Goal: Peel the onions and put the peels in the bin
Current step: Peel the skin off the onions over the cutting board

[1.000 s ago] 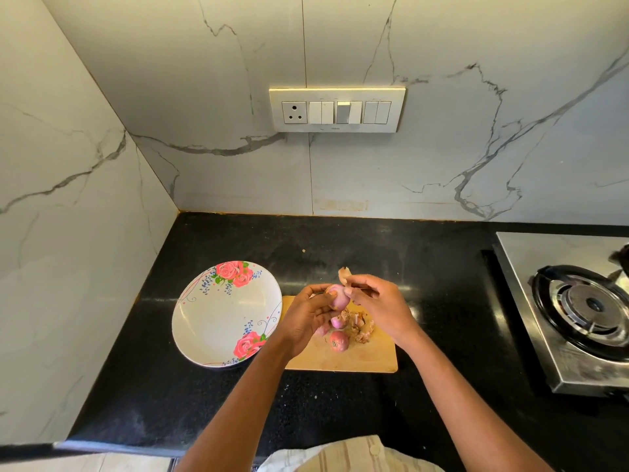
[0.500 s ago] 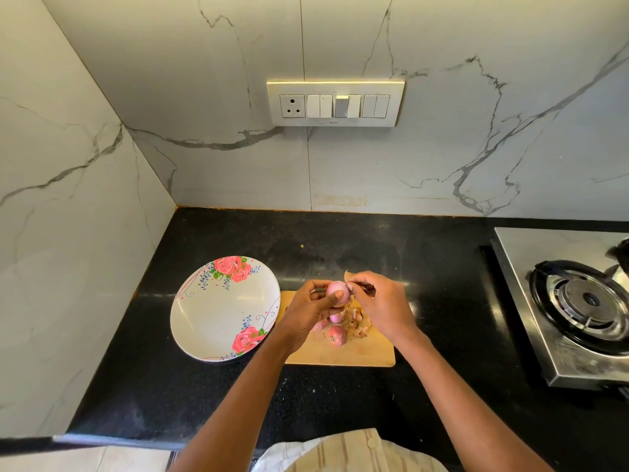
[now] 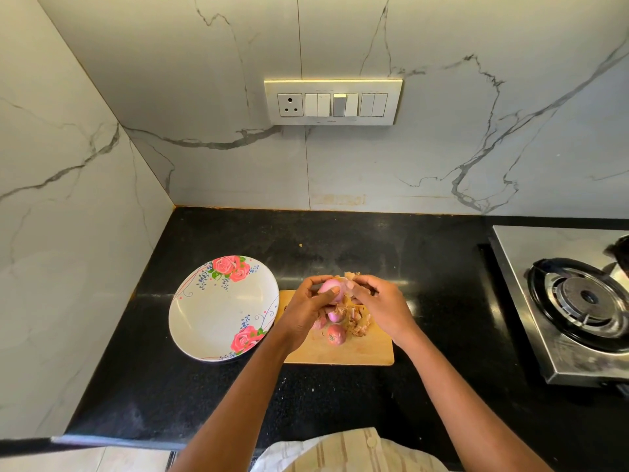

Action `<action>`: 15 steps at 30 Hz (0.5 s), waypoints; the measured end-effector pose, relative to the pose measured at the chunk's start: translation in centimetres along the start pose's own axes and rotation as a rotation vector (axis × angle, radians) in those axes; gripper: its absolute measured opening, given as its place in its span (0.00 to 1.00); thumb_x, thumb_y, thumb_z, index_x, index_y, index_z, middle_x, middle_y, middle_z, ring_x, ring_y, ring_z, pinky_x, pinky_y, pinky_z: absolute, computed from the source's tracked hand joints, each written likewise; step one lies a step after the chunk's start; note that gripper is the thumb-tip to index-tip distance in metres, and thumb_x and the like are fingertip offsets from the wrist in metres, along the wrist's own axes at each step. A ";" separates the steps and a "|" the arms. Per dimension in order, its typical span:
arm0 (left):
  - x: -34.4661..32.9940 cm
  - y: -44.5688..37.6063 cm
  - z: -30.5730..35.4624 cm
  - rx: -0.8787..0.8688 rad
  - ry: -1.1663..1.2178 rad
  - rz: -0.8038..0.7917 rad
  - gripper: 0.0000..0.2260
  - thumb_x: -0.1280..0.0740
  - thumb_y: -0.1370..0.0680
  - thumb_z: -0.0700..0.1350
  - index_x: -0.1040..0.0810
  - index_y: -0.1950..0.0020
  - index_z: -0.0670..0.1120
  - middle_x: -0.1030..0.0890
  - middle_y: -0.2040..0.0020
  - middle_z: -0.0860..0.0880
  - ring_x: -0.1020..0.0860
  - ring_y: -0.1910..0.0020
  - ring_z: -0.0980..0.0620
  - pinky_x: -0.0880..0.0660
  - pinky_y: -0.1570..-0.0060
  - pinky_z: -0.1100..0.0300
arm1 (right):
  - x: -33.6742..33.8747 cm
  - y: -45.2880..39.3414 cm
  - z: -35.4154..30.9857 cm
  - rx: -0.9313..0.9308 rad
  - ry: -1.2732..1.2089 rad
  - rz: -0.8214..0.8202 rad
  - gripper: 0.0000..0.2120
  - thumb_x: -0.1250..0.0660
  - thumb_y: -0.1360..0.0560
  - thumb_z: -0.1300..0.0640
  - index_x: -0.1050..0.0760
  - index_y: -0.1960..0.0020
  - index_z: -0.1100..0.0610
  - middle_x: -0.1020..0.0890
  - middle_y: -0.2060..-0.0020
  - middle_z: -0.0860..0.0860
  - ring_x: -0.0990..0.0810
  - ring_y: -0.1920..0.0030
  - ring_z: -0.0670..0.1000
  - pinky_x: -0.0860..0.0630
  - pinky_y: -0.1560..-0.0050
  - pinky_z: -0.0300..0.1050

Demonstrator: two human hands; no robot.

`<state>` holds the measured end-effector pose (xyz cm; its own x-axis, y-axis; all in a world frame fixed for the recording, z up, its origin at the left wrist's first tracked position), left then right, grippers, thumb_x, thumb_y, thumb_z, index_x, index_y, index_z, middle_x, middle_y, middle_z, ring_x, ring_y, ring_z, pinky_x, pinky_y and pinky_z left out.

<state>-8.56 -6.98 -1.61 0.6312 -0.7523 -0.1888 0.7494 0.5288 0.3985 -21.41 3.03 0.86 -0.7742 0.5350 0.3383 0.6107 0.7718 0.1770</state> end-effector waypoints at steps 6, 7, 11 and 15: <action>0.2 -0.1 0.4 -0.071 -0.082 0.034 0.19 0.25 0.24 0.45 0.24 0.35 0.49 0.20 0.38 0.49 0.20 0.40 0.51 0.21 0.49 0.63 | -0.7 -0.2 1.1 -0.054 -0.153 -0.038 0.07 0.27 0.22 0.53 0.15 0.47 0.55 0.14 0.58 0.49 0.14 0.55 0.50 0.18 0.54 0.41; 0.2 -0.2 0.5 -0.076 -0.097 0.031 0.19 0.26 0.23 0.45 0.24 0.34 0.49 0.20 0.38 0.49 0.20 0.40 0.51 0.21 0.49 0.63 | -0.6 -0.3 1.3 -0.061 -0.151 -0.034 0.06 0.27 0.22 0.53 0.14 0.49 0.54 0.14 0.59 0.50 0.15 0.56 0.50 0.17 0.53 0.44; 0.6 -0.2 0.0 -0.044 -0.127 0.028 0.20 0.26 0.23 0.46 0.26 0.33 0.49 0.21 0.38 0.50 0.21 0.39 0.51 0.21 0.47 0.62 | -0.3 -0.6 1.8 -0.094 -0.098 -0.038 0.05 0.28 0.22 0.51 0.15 0.53 0.49 0.14 0.59 0.49 0.15 0.56 0.52 0.19 0.47 0.57; 0.9 -0.2 0.1 -0.043 -0.141 -0.026 0.16 0.27 0.22 0.46 0.23 0.36 0.50 0.19 0.40 0.50 0.20 0.39 0.51 0.21 0.42 0.60 | -0.1 -0.6 2.2 -0.137 -0.084 -0.068 0.05 0.30 0.20 0.53 0.15 0.52 0.52 0.15 0.58 0.54 0.18 0.60 0.49 0.21 0.50 0.55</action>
<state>-8.18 -7.79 -1.78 0.5792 -0.8122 -0.0694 0.7750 0.5223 0.3556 -22.06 3.30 -1.32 -0.8221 0.5146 0.2437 0.5691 0.7560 0.3234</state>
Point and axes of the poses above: each hand's wrist, its own y-axis away from the middle knuckle, its own x-axis out of the back of the hand, z = x × y, the point moved 8 cm from there along -y, towards the middle knuckle
